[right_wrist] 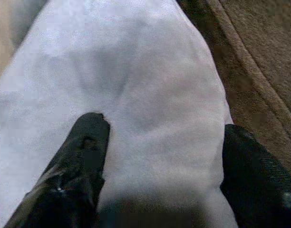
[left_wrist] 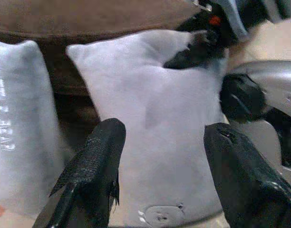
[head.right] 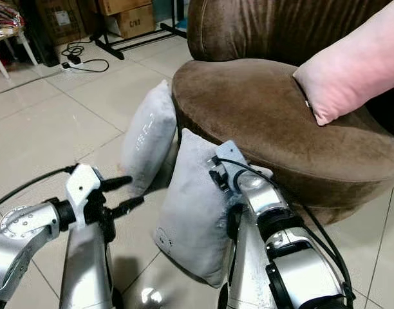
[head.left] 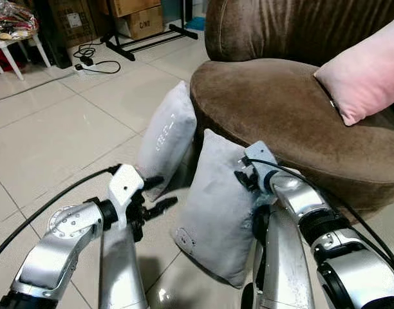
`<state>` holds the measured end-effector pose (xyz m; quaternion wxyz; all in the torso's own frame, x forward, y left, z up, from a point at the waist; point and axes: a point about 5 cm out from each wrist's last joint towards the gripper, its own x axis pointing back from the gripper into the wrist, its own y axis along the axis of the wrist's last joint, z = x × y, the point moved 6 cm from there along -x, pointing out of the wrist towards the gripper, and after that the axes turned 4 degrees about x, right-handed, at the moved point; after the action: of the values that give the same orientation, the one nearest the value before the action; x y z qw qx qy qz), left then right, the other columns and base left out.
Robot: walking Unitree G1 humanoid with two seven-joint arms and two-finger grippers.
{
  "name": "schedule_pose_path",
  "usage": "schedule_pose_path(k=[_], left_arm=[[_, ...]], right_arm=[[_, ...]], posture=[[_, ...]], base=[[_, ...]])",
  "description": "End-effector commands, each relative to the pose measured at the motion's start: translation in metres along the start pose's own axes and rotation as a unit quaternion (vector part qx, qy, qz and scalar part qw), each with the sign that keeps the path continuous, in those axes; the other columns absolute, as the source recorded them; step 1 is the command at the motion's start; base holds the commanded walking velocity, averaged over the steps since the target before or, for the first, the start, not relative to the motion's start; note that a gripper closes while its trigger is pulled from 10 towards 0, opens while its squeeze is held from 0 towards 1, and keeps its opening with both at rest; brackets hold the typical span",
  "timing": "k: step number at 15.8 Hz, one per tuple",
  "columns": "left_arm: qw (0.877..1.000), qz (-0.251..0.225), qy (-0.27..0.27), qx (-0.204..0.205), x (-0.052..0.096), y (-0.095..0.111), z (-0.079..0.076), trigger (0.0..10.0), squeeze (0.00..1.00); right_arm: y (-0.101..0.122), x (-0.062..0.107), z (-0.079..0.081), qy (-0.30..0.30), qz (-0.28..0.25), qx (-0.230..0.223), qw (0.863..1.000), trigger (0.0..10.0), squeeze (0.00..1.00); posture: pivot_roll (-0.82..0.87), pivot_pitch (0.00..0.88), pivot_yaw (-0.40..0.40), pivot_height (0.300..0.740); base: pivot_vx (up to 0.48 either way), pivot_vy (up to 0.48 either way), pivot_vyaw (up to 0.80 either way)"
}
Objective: Move the pillow to the sofa from floor
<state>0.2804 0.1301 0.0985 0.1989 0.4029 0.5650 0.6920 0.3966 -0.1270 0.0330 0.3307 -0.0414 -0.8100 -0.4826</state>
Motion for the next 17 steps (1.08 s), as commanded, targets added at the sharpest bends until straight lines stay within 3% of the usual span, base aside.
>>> schedule_pose_path(k=[1,9,13,17], left_arm=[[1.000,0.007,-0.019,-0.008,0.001,0.002,-0.005,10.0,0.00],[0.999,0.005,-0.015,-0.029,-0.002,0.016,0.015,10.0,0.00],[0.999,0.000,-0.011,-0.034,-0.005,0.019,0.019,10.0,0.00],[0.999,-0.004,-0.008,-0.034,-0.005,0.021,0.021,10.0,0.00]], right_arm=[[-0.012,-0.001,0.008,0.017,0.018,-0.011,1.000,0.0,0.00],[0.003,-0.002,0.007,0.012,0.000,-0.009,1.000,0.0,0.00],[0.012,0.000,0.018,0.042,-0.028,-0.021,0.999,0.0,0.00],[0.013,0.000,0.017,0.031,-0.027,-0.028,0.999,0.0,0.00]], posture=[[-0.09,0.000,0.024,0.356],[-0.08,0.000,0.031,0.356],[-0.07,0.000,0.021,0.356],[-0.06,0.000,0.007,0.356]], base=[[0.000,0.000,0.00],[0.000,0.000,0.00],[0.000,0.000,0.00],[0.000,0.000,0.00]])
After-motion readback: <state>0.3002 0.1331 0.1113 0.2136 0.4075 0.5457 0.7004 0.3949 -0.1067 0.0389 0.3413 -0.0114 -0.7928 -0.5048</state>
